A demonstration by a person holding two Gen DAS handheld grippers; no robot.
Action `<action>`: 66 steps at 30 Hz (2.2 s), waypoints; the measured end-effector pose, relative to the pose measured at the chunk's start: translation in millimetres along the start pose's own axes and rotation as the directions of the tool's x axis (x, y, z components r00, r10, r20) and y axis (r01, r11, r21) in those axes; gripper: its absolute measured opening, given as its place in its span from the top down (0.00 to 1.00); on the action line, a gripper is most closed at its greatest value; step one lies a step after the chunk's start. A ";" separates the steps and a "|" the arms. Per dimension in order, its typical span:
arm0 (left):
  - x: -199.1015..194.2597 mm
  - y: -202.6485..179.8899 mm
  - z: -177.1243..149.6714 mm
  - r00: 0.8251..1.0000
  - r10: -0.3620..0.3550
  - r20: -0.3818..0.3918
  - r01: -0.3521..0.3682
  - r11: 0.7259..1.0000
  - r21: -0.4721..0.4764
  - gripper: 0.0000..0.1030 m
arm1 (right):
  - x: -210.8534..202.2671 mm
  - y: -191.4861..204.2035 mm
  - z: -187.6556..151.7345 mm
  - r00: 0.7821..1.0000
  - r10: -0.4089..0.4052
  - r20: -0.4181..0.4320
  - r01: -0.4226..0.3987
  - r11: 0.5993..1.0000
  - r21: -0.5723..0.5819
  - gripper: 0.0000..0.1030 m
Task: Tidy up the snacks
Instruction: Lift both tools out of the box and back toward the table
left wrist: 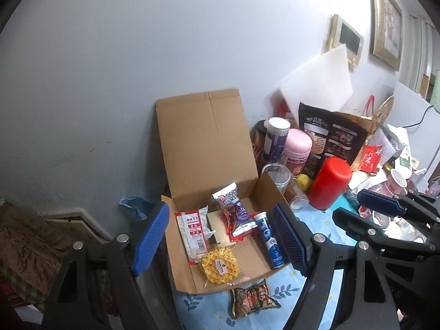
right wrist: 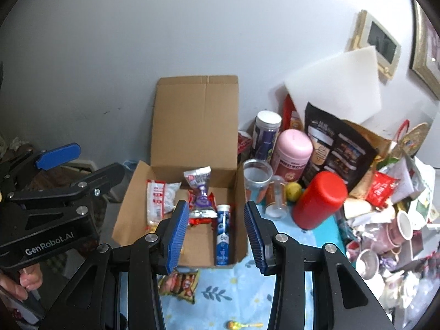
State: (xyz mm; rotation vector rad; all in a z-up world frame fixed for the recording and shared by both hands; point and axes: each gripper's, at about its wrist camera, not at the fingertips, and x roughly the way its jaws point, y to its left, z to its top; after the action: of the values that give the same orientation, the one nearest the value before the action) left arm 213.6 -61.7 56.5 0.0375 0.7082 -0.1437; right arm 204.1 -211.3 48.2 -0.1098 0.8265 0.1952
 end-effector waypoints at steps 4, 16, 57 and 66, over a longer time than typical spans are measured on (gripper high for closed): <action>-28.5 -1.8 -8.2 0.999 -0.032 0.019 0.032 0.999 -0.005 0.24 | -26.1 3.1 -10.7 1.000 -0.002 0.015 0.002 1.000 0.009 0.59; -73.2 -12.8 -43.2 0.998 -0.060 0.004 0.060 0.998 0.031 0.24 | -72.2 18.2 -52.6 1.000 0.001 0.013 -0.001 1.000 0.020 0.53; 43.2 -50.6 -168.0 0.931 -0.123 -0.344 0.119 0.992 -0.033 0.24 | 28.8 -26.5 -213.3 0.956 0.079 -0.282 -0.038 0.988 0.150 0.44; 96.4 -61.8 -169.2 0.915 -0.090 -0.393 0.070 0.995 -0.064 0.24 | 71.5 -62.5 -236.0 0.941 0.096 -0.323 -0.027 0.977 0.211 0.33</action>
State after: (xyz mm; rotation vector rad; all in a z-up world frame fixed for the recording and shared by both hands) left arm 167.8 -120.2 -133.8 -0.0102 1.1194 -0.2007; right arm 95.1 -303.8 -162.1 0.0799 1.1835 0.1515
